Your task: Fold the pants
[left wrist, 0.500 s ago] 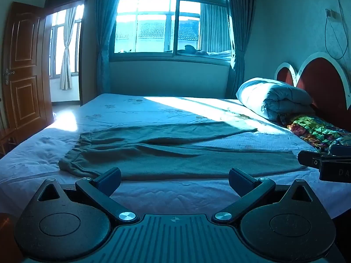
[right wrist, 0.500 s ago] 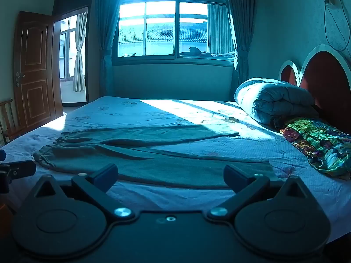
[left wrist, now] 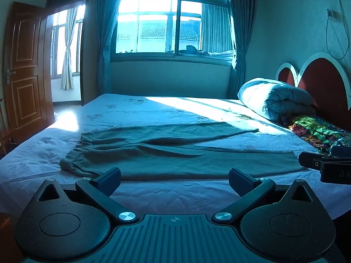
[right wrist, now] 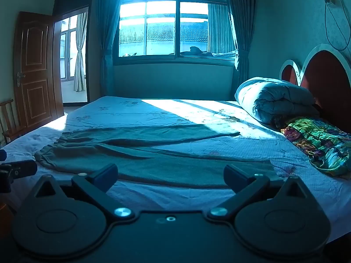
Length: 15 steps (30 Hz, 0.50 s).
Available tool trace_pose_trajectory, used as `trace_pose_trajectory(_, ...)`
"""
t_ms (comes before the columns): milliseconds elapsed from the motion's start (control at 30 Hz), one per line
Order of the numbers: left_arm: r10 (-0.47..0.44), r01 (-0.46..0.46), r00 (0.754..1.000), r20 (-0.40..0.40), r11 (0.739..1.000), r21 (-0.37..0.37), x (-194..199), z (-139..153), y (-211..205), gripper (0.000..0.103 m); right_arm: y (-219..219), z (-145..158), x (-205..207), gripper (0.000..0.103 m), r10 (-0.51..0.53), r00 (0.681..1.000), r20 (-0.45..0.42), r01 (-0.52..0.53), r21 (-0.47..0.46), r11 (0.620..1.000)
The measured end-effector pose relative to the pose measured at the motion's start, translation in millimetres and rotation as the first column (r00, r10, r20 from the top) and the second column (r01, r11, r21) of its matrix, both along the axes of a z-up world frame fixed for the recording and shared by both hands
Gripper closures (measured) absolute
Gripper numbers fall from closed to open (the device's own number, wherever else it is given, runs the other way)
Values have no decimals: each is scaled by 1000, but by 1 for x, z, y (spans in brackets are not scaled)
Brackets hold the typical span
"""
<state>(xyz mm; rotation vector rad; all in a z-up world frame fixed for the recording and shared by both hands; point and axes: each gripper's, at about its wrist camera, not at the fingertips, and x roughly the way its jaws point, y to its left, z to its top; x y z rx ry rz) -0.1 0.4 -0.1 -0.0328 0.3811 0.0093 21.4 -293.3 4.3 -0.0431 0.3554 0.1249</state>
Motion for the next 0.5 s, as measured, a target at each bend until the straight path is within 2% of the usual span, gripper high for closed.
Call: trace_pose_trajectory(500, 0, 0, 1000, -3, 1000, 4, 2, -1, 0, 0, -2, 2, -1, 6, 1, 1000, -4, -1, 4, 1000)
